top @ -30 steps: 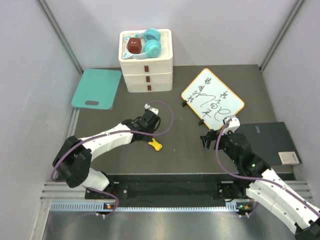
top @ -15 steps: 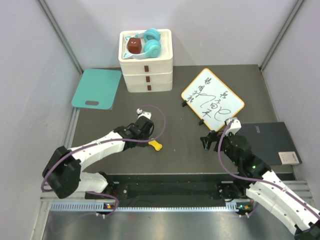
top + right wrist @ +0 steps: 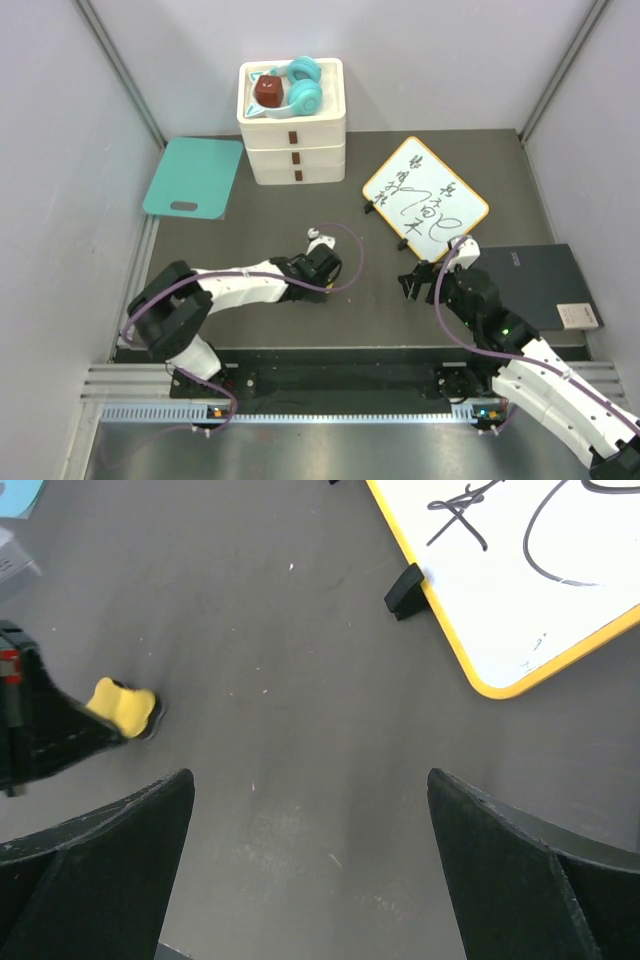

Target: Erase the whiteboard

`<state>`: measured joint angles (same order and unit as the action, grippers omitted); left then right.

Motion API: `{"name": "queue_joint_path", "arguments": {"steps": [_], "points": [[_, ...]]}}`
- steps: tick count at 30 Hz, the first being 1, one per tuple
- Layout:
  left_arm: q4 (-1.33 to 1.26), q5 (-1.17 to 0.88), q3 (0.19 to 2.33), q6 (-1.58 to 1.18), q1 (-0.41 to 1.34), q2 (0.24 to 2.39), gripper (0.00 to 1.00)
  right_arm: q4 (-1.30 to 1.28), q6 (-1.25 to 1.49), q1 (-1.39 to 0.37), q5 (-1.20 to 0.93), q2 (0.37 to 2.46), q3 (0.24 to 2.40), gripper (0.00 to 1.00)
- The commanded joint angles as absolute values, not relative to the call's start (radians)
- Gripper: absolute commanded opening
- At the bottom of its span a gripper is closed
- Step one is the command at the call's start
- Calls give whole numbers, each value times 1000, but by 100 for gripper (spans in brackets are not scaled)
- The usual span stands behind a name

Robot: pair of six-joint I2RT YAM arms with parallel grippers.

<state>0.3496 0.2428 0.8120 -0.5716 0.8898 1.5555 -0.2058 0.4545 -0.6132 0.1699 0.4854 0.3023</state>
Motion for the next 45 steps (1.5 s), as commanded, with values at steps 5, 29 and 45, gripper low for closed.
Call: {"name": "queue_joint_path", "arguments": {"steps": [5,29,45], "points": [[273,325,977,-617,969,1770,0,-169,485,-621,163,476,319,99],[199,427,1054,-227,974,1439,99,-241,500,-621,163,384,272,99],[354,19,1011,54,835,1520,99,-273,500,-621,137,368,287,99]]}}
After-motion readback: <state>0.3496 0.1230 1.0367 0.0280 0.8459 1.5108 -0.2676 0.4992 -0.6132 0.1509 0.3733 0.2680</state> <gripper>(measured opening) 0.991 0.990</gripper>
